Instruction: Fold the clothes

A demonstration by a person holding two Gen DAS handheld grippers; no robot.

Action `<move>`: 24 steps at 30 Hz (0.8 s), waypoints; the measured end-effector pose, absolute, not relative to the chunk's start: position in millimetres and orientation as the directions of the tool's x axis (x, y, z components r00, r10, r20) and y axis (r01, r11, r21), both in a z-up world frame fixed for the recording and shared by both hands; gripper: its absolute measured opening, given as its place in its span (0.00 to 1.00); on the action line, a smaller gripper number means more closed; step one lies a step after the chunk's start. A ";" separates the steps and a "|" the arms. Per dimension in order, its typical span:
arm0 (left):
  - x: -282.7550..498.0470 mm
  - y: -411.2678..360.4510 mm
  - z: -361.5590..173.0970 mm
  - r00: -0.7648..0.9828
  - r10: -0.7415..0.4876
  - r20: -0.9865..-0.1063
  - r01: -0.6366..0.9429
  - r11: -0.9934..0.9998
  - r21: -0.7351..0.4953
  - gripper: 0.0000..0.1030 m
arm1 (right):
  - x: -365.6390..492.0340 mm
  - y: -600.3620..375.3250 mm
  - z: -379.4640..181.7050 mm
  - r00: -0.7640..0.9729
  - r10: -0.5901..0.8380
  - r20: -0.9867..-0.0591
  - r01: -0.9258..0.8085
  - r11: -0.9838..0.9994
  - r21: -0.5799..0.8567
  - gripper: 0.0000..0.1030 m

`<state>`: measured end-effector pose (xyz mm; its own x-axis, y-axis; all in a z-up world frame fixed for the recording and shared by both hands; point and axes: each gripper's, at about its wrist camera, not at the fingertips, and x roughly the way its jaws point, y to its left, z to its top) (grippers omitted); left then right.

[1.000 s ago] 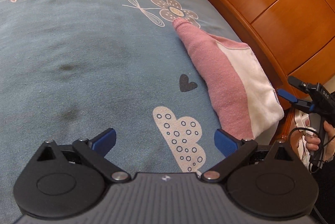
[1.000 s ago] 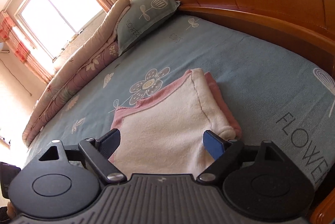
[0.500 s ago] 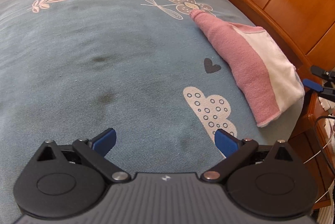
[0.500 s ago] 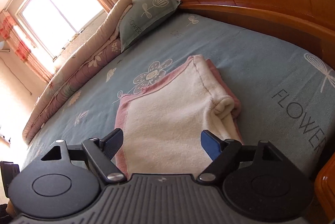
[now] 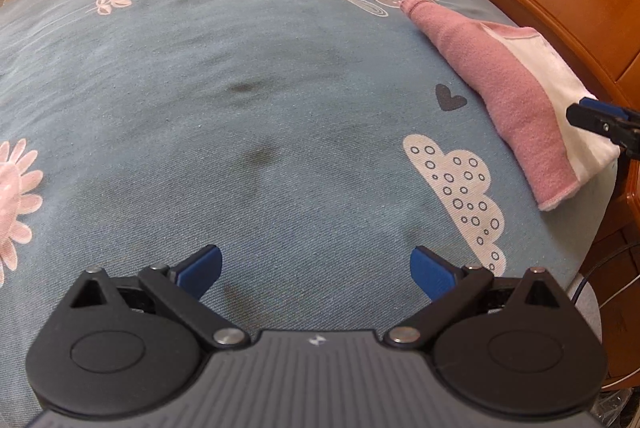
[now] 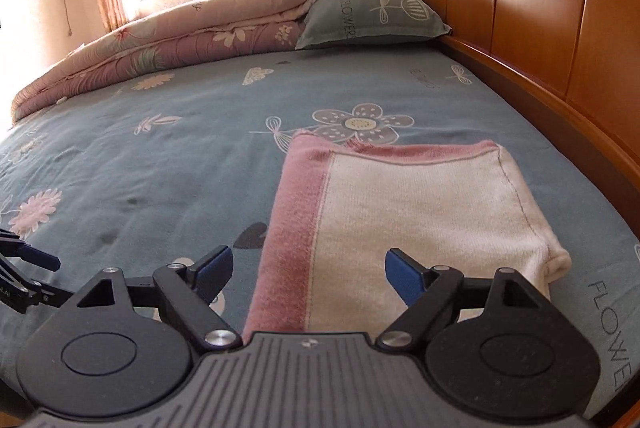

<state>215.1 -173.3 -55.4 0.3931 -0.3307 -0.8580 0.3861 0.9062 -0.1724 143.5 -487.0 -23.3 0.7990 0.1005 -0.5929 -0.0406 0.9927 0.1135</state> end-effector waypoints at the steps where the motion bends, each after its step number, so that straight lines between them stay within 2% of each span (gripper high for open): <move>1: 214.9 -171.7 -56.1 0.391 -0.332 -0.858 0.384 0.906 -0.176 0.97 | 151.3 -484.5 -24.7 0.799 0.117 -0.590 -0.054 0.991 0.124 0.85; 3: 214.6 -168.6 -57.5 0.386 -0.336 -0.859 0.380 0.907 -0.184 0.97 | 169.2 -481.2 -36.3 0.773 0.160 -0.614 -0.077 0.984 0.159 0.86; 4: 214.5 -166.8 -58.5 0.384 -0.335 -0.860 0.379 0.907 -0.184 0.97 | 176.1 -478.3 -43.7 0.761 0.163 -0.628 -0.083 0.984 0.155 0.94; 6: 215.6 -162.7 -60.1 0.384 -0.332 -0.862 0.372 0.910 -0.184 0.97 | 183.8 -468.9 -63.6 0.744 0.109 -0.659 -0.078 0.994 0.076 1.00; 9: 217.3 -155.1 -62.0 0.386 -0.330 -0.861 0.359 0.914 -0.190 0.97 | 184.1 -448.9 -64.1 0.728 0.045 -0.684 -0.101 0.994 -0.042 1.00; 15: 221.0 -141.7 -65.4 0.396 -0.338 -0.854 0.328 0.920 -0.213 0.97 | 176.6 -447.4 -34.5 0.769 0.205 -0.606 -0.160 0.979 0.128 1.00; 19: 220.2 -139.1 -65.0 0.396 -0.347 -0.850 0.330 0.918 -0.221 0.97 | 193.3 -446.2 -54.3 0.733 0.207 -0.648 -0.155 0.978 0.137 1.00; 24: 219.7 -134.3 -64.4 0.407 -0.339 -0.848 0.323 0.922 -0.214 0.97 | 195.8 -455.5 -25.7 0.751 0.223 -0.621 -0.142 0.974 0.177 1.00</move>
